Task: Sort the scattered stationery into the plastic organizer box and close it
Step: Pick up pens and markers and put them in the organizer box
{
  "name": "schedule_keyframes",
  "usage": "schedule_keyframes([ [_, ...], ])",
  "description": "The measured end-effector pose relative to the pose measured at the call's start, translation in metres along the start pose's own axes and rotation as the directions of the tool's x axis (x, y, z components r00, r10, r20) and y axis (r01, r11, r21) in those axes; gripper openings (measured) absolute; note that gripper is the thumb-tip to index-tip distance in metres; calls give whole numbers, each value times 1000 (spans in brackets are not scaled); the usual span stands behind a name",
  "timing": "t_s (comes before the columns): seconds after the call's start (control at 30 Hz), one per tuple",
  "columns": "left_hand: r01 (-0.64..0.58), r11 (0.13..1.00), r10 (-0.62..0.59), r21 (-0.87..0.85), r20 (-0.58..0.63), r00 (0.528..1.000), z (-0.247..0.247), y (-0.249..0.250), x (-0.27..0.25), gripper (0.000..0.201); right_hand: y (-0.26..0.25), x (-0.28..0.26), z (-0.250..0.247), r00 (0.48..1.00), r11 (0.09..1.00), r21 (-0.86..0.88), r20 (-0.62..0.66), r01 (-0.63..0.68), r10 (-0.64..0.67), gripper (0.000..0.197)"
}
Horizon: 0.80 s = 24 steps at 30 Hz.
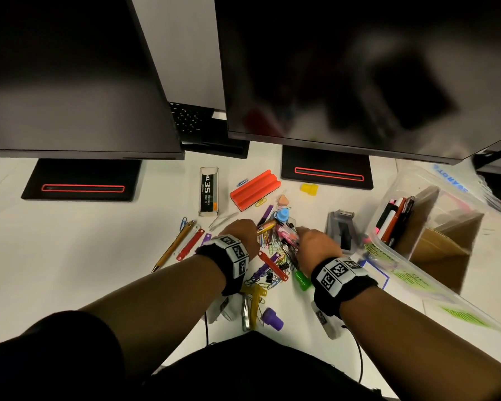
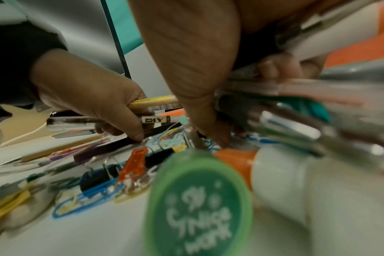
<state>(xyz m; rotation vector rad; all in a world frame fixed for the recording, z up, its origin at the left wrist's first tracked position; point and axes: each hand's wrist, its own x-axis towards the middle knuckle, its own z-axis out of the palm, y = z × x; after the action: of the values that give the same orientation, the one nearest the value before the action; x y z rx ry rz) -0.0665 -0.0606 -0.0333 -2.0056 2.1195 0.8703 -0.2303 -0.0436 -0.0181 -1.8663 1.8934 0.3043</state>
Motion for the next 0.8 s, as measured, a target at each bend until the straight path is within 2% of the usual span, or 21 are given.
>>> schedule_keyframes([
  [0.2, 122, 990, -115, -76, 82, 990, -18, -13, -7, 27, -2, 4, 0, 1000, 1000, -14, 7, -19, 19, 36],
  [0.4, 205, 974, -201, -97, 45, 978, -46, -51, -19, 27, -7, 6, -5, 996, 997, -18, 53, -73, 74, 28],
  [0.53, 230, 973, -230, -31, 0, 973, -55, -80, -26, 28, -3, 6, -17, 984, 980, 107, 71, -169, 162, 31],
  [0.6, 256, 966, -256, -26, -1, 967, -56, -93, -31, 26, 1, 6, -23, 982, 966, 181, 74, -185, 174, 31],
  [0.73, 296, 955, -296, 2, -2, 955, -53, -113, -40, 32, 8, 3, -28, 979, 926, 317, 83, -203, 187, 17],
  [0.8, 322, 947, -322, -3, 5, 947, -50, -117, -43, 35, 10, -2, -30, 975, 889, 401, 102, -221, 197, 23],
])
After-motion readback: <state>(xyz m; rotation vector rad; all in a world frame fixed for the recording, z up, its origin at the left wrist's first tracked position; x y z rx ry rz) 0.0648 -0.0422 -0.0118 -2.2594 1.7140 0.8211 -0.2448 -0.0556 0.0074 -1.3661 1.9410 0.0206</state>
